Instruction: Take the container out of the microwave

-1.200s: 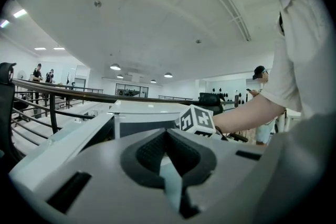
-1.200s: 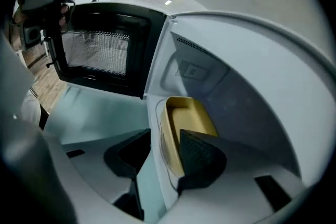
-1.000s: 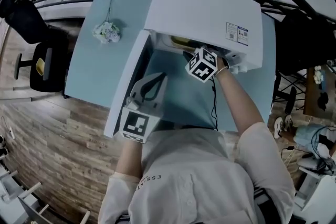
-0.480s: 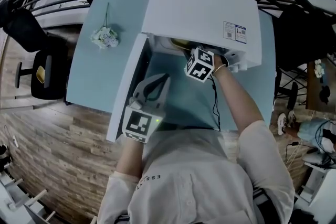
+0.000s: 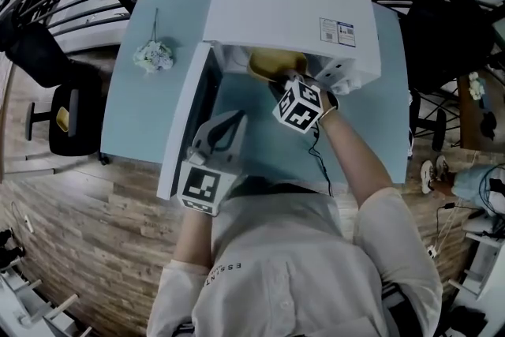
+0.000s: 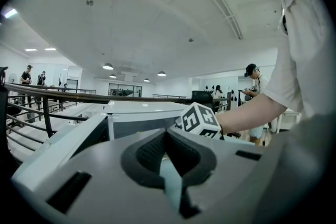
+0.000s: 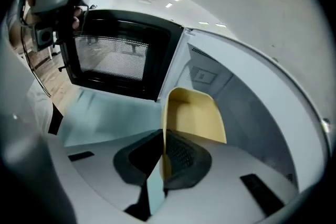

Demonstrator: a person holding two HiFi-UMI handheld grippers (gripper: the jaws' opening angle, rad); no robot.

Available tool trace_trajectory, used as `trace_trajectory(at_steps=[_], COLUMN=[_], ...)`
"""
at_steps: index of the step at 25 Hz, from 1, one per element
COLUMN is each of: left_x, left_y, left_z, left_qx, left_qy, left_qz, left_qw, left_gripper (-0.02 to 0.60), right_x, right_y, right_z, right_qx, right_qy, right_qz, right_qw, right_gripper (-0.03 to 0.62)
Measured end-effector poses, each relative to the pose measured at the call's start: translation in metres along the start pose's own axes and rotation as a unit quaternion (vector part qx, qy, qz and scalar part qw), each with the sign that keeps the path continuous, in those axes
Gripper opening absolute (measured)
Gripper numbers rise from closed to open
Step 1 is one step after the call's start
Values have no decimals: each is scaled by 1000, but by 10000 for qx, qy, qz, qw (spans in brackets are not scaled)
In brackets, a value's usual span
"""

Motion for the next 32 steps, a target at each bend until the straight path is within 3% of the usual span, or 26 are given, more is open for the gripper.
trace_trajectory(at_steps=[3,10,14,18,25,32], left_x=[-1,0,-1,0,7,25], left_y=[14,46,63,79,101,116], left_z=[-9,-33,-49,-64,-81,-84], left_qx=[56,221,334,437,576,583], left_qy=[-15,48,92,151,305,549], left_qz=[-93,122,146,211,274,487], left_qw=[9999,9997,9993,9987,9975,9956], left_gripper=[-6,-6,-6,-6,-6,-6], right_x=[-9,-31,-47,-61,-89,-119], right_y=[-16,-51,-71,-89,-110,-119], right_z=[-17,-73,-106,-140,-189,-240], right_qx=[-22,-66,109,29,-579,-1169], right_qy=[141,784,1241,1631,2385,3109], right_qz=[26,582,1056,1375,1901,2666], right_qw=[9999,9952,9866,9770,9506,9048], right_gripper=[31,31,32,31,31,31])
Point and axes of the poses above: the fingertips, and each gripper's own axes: z forward along the fingers, y to its right, x out of its top, the point moved 10 cm from there along -z, backward along the fingers, and after that the axes turned 12 degrees about -y, right-handed, at the moved point
